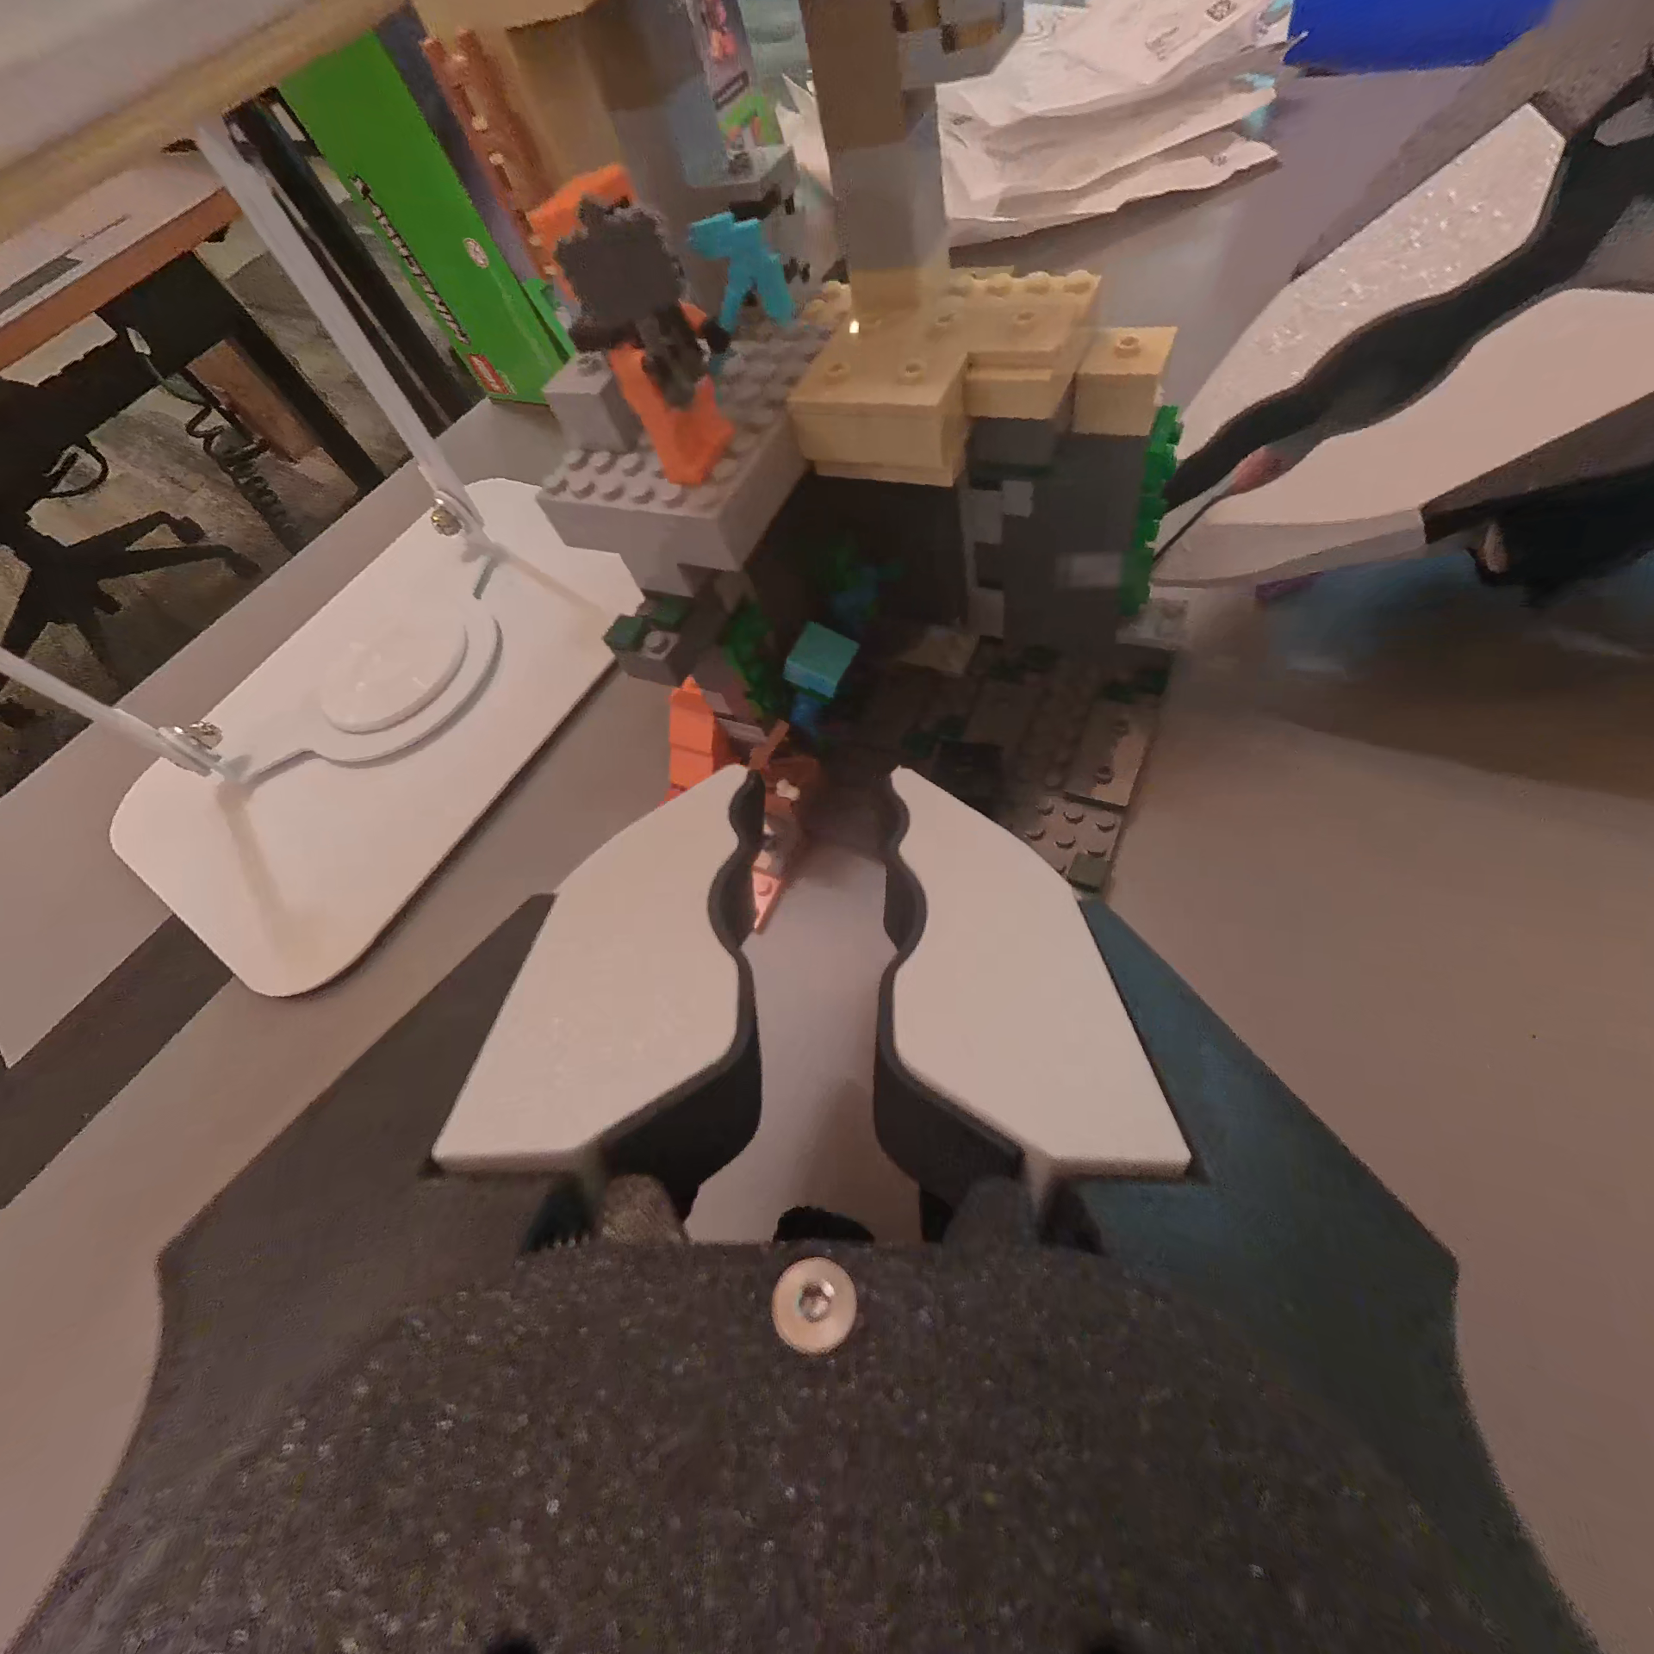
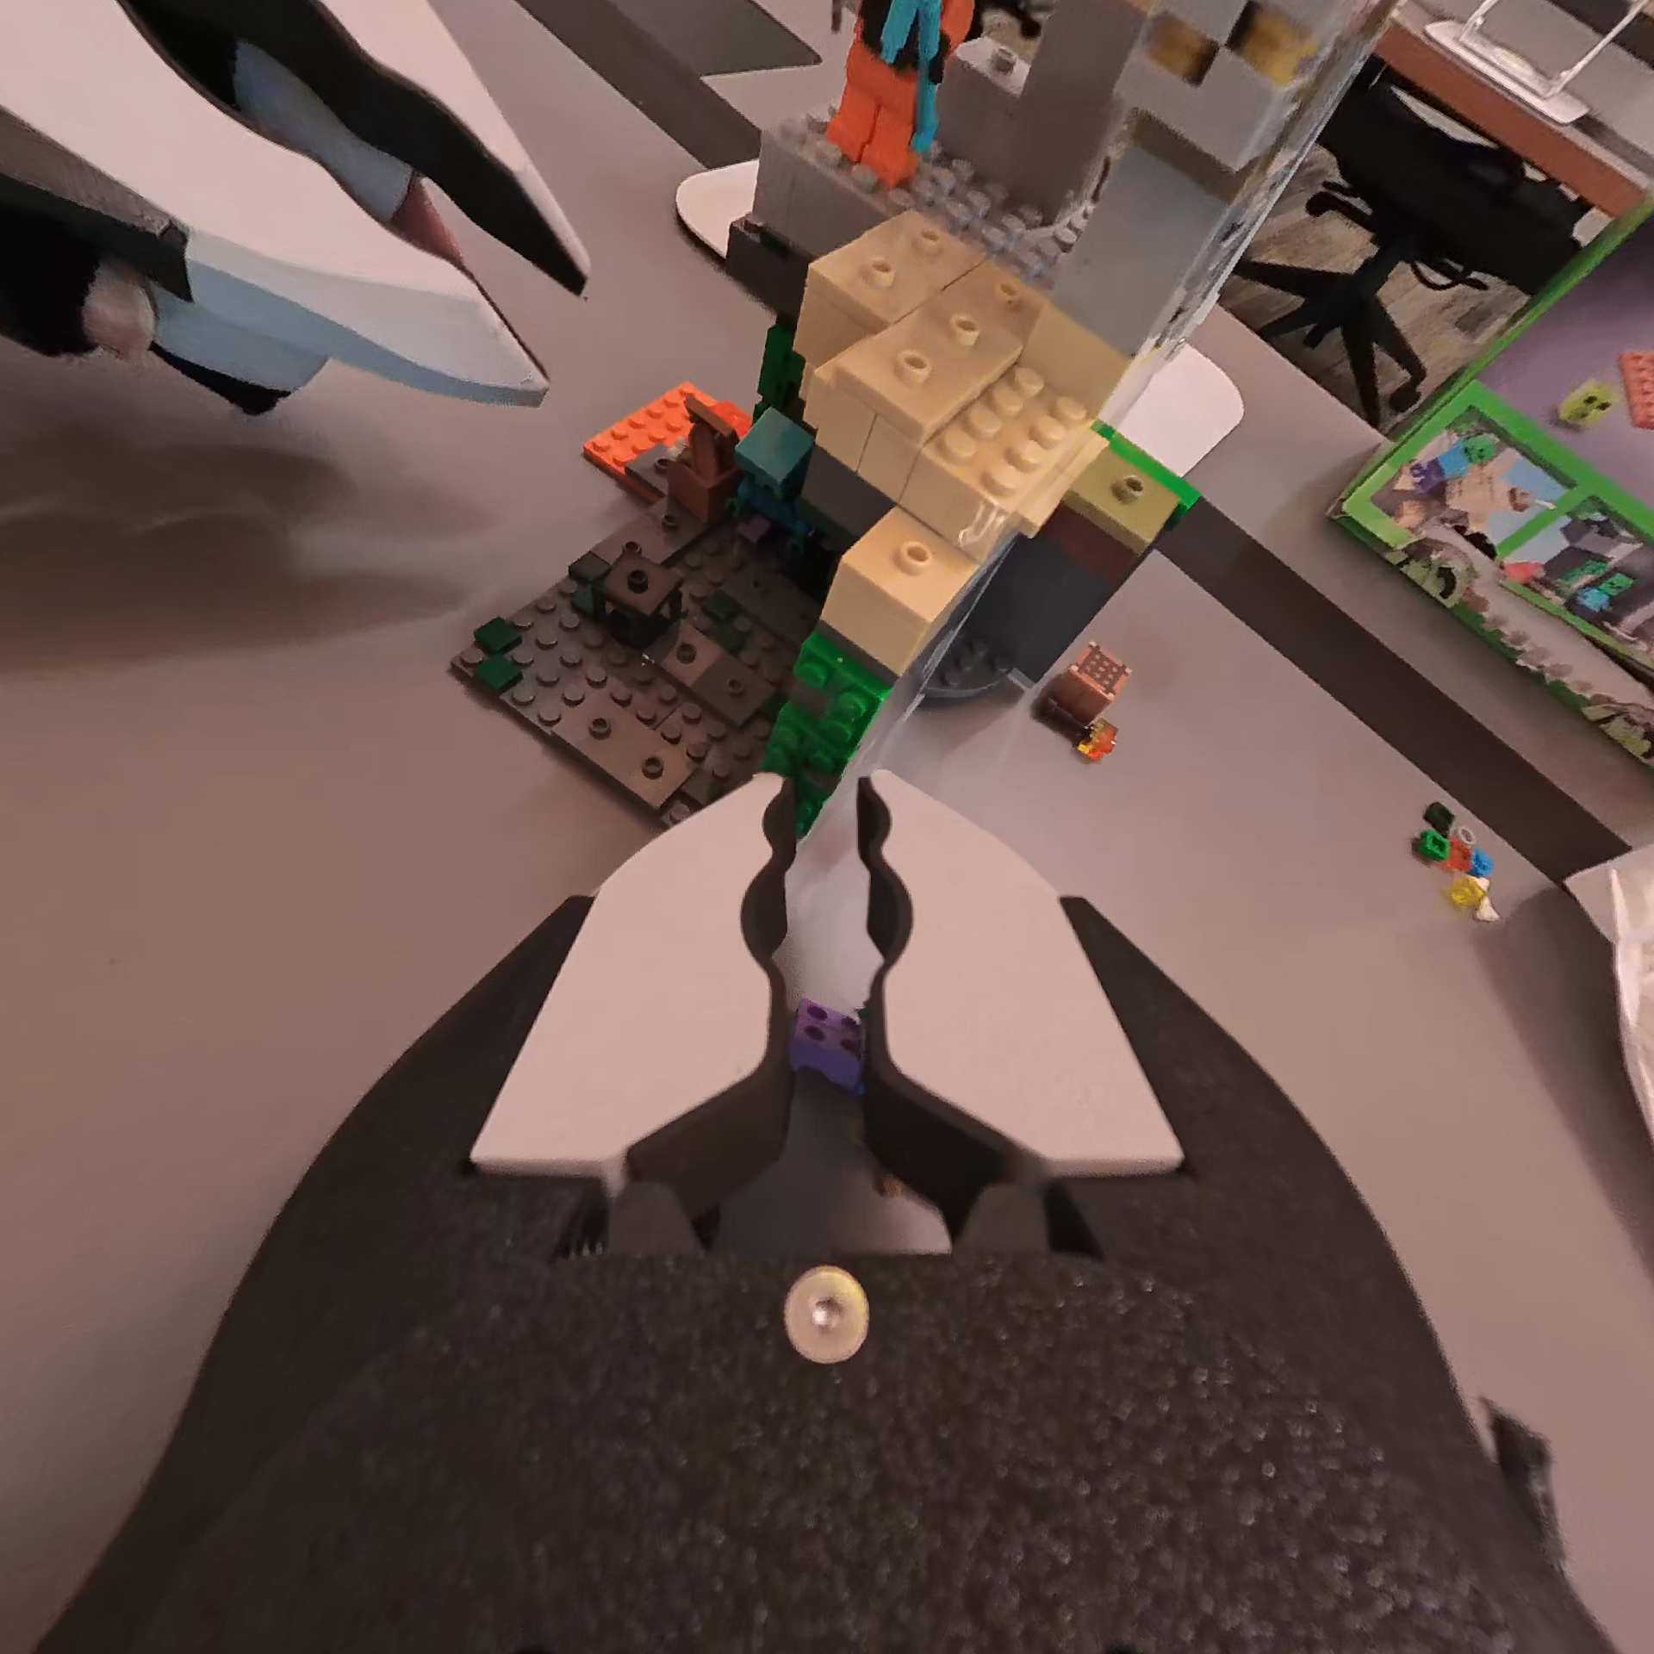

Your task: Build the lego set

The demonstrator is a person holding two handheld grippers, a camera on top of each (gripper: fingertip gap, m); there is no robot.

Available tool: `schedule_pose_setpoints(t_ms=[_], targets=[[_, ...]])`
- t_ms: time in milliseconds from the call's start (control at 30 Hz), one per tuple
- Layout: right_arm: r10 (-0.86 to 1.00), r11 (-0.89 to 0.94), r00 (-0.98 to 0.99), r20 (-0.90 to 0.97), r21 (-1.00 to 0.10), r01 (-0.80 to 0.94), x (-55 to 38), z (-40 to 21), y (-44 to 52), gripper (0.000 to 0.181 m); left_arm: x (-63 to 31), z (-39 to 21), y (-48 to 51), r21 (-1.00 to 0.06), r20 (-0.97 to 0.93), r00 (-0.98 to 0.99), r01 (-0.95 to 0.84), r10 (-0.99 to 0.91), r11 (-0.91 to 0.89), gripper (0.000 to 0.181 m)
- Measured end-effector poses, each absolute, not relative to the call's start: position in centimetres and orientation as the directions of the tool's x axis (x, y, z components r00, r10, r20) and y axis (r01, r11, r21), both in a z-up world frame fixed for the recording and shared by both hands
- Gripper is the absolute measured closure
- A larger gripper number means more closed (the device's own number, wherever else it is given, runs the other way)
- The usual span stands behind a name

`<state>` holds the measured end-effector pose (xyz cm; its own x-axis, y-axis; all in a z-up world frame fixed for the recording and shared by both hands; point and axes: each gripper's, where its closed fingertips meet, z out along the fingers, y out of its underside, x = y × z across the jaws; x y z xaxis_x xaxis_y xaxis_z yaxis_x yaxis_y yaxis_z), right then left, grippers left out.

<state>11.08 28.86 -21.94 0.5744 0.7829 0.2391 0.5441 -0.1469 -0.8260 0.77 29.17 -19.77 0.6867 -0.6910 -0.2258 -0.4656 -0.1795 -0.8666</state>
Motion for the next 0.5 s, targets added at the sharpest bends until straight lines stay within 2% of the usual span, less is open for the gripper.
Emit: schedule_pose_setpoints(t_ms=[367, 500], targets=[[0.712, -0.172, 0.652, 0.259, -0.837, 0.520, 12.1, -21.8, 30.6, 0.172, 1.5, -20.3, 28.1, -0.857, -0.234, 0.670, -0.484, -0.705, -0.176, 0.157], [0.733, -0.200, 0.658, 0.170, -0.871, 0.448, 12.4, -21.2, 30.5, 0.170, 1.3, -19.8, 27.8, -0.863, -0.244, 0.680, -0.477, -0.692, -0.165, 0.158]])
